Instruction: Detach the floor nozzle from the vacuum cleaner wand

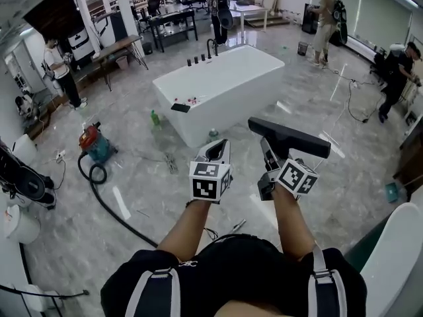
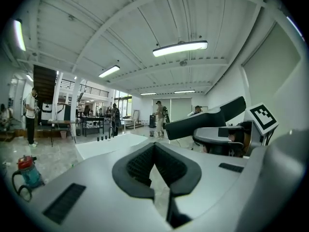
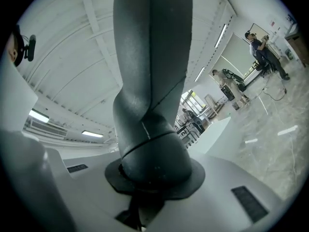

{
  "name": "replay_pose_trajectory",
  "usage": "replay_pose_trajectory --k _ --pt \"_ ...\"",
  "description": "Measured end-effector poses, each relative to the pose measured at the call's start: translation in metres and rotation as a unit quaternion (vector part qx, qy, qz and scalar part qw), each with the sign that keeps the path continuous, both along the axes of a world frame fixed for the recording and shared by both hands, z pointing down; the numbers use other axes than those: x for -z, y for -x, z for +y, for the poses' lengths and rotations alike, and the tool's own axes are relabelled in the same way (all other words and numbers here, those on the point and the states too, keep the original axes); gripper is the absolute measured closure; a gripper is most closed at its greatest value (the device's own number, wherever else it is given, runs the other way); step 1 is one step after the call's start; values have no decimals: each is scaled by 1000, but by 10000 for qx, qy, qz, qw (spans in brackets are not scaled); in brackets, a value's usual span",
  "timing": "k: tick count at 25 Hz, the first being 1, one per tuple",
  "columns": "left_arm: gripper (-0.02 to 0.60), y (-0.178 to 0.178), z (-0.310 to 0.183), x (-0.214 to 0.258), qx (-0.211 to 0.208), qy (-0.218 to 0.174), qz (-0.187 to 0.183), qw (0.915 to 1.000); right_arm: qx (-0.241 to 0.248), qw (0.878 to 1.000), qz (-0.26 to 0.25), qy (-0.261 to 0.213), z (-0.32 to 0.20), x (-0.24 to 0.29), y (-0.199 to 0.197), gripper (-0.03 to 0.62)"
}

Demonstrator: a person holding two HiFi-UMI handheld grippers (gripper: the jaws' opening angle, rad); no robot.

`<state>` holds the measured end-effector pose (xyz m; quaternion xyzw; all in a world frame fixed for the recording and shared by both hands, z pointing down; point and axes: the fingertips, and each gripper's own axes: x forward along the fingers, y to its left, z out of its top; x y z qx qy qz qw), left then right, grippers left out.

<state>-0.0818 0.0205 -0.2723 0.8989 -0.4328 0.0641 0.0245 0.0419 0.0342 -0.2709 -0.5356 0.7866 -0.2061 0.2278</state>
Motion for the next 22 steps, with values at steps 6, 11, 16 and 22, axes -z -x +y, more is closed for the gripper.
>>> replay_pose_trajectory --k 6,11,16,22 --pt "572 2 2 0 65 -91 -121 9999 -83 9999 68 7 -1 1 -3 496" --pt "571 6 -8 0 106 -33 1 9999 -48 10000 31 -26 -8 6 2 496" --pt "572 12 -16 0 243 8 87 9997 13 9998 30 -205 -6 11 1 496" --pt "572 15 -32 1 223 39 57 9997 -44 9997 51 -218 -21 15 0 496"
